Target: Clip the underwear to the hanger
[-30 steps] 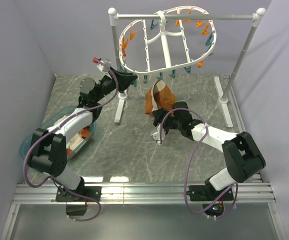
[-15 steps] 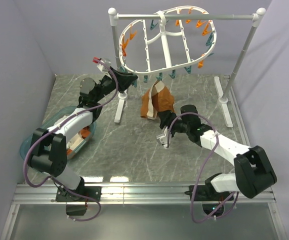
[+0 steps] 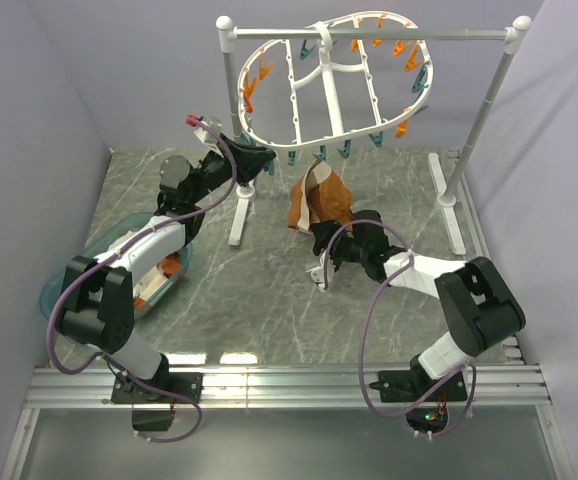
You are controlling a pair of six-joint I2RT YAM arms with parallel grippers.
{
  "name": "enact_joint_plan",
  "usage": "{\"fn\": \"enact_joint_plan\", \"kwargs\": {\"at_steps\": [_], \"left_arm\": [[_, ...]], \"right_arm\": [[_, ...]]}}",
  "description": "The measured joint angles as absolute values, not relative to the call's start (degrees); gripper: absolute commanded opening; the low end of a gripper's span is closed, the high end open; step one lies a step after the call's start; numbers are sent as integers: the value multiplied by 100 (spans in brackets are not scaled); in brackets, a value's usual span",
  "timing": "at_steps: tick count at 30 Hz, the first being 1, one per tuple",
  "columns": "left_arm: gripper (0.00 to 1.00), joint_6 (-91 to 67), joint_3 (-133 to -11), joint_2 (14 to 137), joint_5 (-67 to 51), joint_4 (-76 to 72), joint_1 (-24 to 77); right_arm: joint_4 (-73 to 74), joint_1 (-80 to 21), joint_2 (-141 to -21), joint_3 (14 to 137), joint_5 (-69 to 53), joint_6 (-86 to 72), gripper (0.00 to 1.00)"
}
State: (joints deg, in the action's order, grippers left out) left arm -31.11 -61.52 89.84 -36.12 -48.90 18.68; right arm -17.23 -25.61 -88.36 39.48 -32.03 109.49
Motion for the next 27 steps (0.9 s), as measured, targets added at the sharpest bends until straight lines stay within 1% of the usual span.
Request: {"fn": "enact_joint_plan", "kwargs": {"at_steps": [1,2,4,8,13,20,23,27], "left_arm": [[0,-3111,-6152,8984,-3614,-4890,1868],[0,-3111,-6152,8986,-3614,-4890,1868],[0,-3114,-6152,8986,-3614,-4890,1868],[0,-3114,-6189,9017,-3623,-4871,1868],[0,-3114,-6211,9052,-3642,-4856,1868],[0,-3114,-6215,9054,-3684,-4849,1870],[0,-3111,-6215,9054,-3693,-4834,1883],[0,-3116,-6215,9054,-3763,-4823,1905]], "right_arm": [[-1815,-2561,-8906,3966,-3188,10927,43],[-1903,-2561,-8980,3990,-3151,10890,39],[-2086,-2561,-9115,4062,-3083,10818,33],[-2375,-2561,-9284,4191,-2974,10551,0],[-2381,-2692,-9131,4436,-2930,9802,0],[-2274,-3395,-8431,4838,-2812,8838,0],[-2285,-3607,-8416,4934,-2687,8538,0],[-2062,-3629,-8460,5109,-2536,8171,0]]}}
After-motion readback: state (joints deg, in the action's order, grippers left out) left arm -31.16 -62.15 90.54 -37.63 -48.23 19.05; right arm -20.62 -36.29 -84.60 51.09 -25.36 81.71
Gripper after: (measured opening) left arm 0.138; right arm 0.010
